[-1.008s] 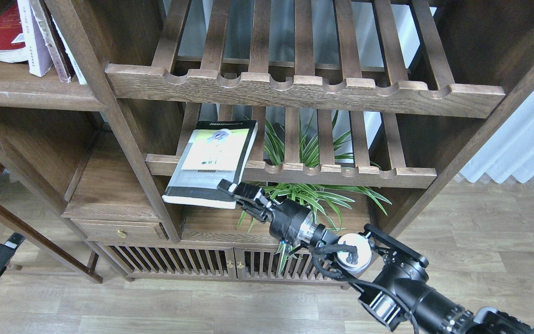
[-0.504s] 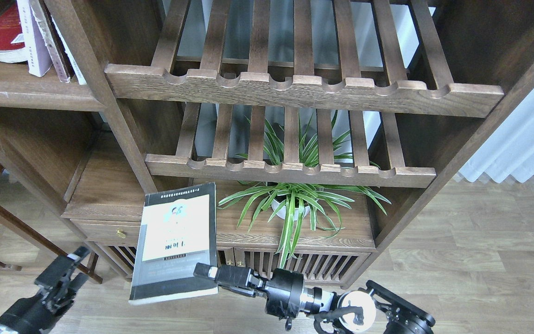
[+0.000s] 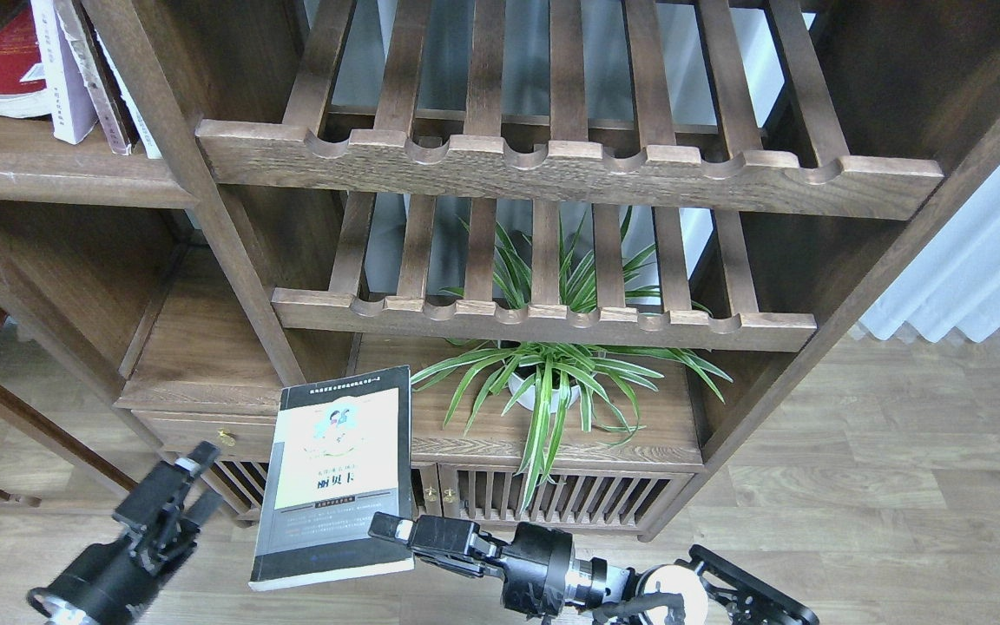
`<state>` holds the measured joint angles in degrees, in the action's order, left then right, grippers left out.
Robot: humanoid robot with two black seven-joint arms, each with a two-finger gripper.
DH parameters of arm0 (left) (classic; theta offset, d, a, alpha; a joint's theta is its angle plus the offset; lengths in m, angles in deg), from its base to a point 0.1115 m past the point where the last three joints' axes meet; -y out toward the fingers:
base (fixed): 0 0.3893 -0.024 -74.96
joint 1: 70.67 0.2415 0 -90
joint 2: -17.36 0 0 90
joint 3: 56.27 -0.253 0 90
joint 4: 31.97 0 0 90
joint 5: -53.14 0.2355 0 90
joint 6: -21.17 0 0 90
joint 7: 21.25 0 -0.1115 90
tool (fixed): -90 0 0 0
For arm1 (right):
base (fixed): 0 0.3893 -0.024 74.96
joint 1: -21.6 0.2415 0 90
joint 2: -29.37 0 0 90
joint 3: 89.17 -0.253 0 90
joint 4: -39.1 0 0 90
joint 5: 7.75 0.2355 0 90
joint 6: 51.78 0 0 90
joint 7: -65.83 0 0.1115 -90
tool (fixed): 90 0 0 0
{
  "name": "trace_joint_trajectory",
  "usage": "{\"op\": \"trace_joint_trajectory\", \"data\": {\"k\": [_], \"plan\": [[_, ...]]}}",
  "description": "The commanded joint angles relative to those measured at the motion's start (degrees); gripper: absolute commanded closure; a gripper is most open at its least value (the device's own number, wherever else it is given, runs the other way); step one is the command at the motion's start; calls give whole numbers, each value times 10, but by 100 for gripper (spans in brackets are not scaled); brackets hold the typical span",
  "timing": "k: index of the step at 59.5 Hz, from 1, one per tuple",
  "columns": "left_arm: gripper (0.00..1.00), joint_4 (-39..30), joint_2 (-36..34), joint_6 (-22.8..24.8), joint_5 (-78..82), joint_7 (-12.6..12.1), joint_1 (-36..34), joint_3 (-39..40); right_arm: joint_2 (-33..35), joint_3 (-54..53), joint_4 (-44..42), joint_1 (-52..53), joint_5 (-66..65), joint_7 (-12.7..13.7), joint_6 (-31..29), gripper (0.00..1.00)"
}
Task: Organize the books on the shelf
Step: 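Grasp the green book with the left gripper from the right gripper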
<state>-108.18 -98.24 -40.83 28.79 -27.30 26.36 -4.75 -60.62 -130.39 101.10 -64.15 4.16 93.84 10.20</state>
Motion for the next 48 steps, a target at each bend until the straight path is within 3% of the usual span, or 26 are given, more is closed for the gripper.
{"op": "trace_joint_trajectory", "data": {"k": [1,13,25,44,48], "plan": [[3,0,11,0,0,8,-8,-12,0,0,2,-6,-5,0,0,96],[9,0,14,0,0,33,-23,-39,0,0,7,-12,-7,0,0,96],[15,2,14,0,0,34,-36,-64,0,1,8,-21,-13,0,0,96],[38,3,17,0,0,37,-42,-92,0,1,8,-27,-17,0,0,95],[50,3,17,0,0,46,-47,-99,0,1,8,-27,-17,0,0,95]]}}
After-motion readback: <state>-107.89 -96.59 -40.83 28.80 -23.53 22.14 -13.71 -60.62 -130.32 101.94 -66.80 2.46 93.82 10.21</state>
